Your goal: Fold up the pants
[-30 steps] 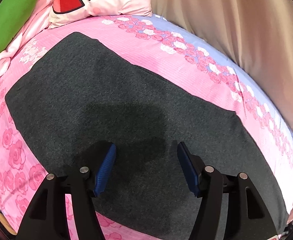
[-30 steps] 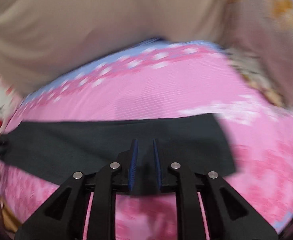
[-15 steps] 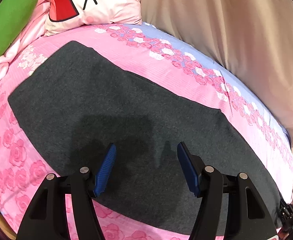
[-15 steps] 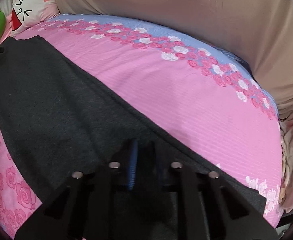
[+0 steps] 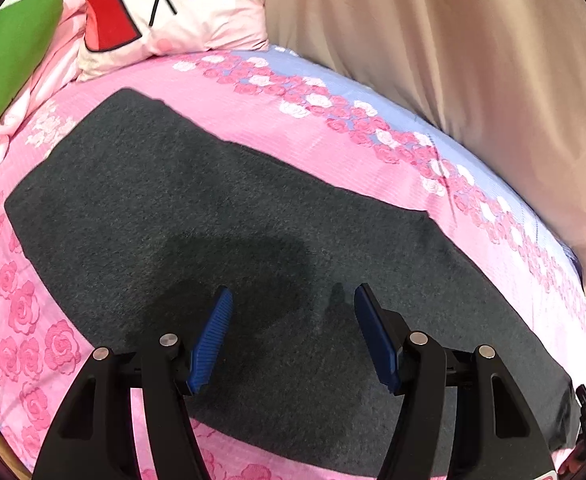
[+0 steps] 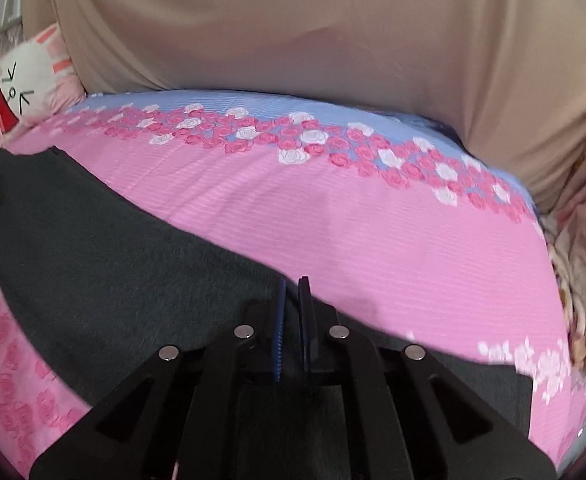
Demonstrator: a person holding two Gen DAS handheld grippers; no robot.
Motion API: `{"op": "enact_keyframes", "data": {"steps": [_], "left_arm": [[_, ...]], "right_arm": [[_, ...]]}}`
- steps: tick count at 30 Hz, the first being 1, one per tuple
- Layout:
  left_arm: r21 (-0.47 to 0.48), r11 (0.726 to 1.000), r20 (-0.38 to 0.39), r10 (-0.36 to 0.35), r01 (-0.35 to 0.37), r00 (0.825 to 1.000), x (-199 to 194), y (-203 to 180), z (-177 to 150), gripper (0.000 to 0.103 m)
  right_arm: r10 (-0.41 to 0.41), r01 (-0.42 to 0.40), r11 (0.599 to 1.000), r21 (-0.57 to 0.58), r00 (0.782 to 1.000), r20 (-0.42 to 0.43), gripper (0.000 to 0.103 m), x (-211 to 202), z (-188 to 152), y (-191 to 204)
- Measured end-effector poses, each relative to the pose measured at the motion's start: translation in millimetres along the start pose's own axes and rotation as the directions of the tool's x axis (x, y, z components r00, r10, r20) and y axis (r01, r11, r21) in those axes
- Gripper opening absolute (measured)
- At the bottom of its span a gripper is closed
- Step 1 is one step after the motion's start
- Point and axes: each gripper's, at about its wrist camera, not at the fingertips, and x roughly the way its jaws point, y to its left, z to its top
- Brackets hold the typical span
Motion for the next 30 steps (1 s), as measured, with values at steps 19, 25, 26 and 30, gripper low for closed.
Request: {"op": "enact_keyframes", "data": {"steps": [19,25,26,30], "left_arm": [[0.225,0.971,-0.059,-0.074,0.085,0.996,-13,-98,-54,0.061],[0.238,0.97,-0.05,-0.039,0.05,0.998,-18,-95,-55,0.062],[0.235,0.971,-0.048,-0.038,0.048,0.998,-19,-93,-55,0.062],[0.232,0.972,-0.042,-0.031,0.04,0.999,-19,-87,-58,0.063]], "right_arm": [[-0.255,0.265,0.919,0.293,0.964,-0.072,0.002,-30,-65,-151],[-0.208,0.2,0.877,0.437,0.978,-0.03,0.04,-59,-82,-164],[-0.179,0.155,0.854,0.497,0.984,0.0,0.043,-74,-96,-165],[-0.072,0.025,0.767,0.641,0.996,0.047,0.045,-101,-148,-161]]}}
